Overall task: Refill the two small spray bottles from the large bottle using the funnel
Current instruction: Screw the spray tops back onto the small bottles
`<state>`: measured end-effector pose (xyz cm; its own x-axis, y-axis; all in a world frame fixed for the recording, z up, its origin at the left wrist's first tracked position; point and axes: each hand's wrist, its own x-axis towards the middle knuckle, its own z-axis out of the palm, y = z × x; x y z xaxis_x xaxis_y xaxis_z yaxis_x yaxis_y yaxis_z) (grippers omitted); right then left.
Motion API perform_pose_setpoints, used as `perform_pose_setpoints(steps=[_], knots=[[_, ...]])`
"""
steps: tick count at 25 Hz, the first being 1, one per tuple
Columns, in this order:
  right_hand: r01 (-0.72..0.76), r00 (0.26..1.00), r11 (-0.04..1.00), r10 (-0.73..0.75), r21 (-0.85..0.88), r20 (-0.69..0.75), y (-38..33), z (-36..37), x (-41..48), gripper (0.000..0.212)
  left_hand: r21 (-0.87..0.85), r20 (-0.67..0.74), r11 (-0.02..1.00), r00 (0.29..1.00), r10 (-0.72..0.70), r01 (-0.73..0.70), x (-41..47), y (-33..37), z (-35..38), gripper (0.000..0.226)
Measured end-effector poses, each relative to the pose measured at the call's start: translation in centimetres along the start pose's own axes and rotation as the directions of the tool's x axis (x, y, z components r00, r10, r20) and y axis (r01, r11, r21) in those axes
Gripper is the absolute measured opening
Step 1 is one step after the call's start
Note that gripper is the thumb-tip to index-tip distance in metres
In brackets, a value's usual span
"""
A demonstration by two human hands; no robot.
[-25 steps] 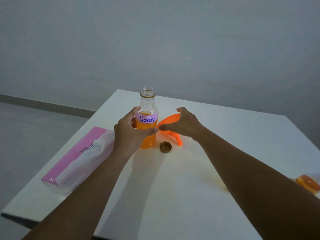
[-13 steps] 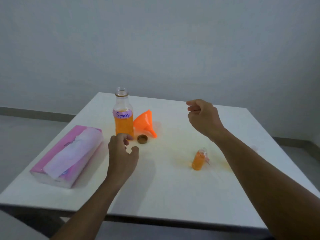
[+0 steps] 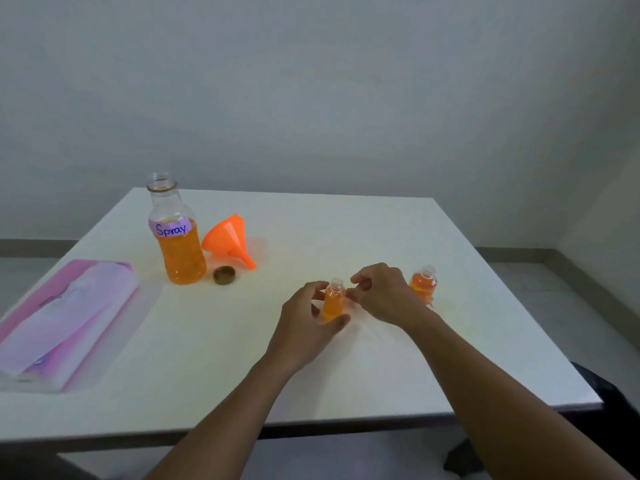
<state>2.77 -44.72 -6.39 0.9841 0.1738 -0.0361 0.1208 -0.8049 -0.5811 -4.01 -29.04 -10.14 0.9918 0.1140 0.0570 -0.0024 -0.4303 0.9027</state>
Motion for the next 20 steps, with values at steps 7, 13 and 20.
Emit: perform_pose_setpoints(steps=[7, 13, 20], knots=[[-0.077, 0.991, 0.985, 0.060, 0.152, 0.118, 0.5, 0.0, 1.1, 0.037, 0.028, -0.039, 0.999, 0.998, 0.040, -0.039, -0.2, -0.9, -1.6, 0.028], [0.127, 0.990, 0.756, -0.061, 0.642, -0.124, -3.5, -4.5, -1.3, 0.015, 0.073, -0.064, 0.997, 0.997, 0.043, -0.038, -0.7, -2.3, -2.2, 0.041], [0.304, 0.953, 0.661, -0.207, 0.686, -0.222, -5.6, -5.4, -3.3, 0.026, 0.153, -0.077, 0.986, 0.994, 0.080, -0.067, -0.5, -3.0, -2.2, 0.062]])
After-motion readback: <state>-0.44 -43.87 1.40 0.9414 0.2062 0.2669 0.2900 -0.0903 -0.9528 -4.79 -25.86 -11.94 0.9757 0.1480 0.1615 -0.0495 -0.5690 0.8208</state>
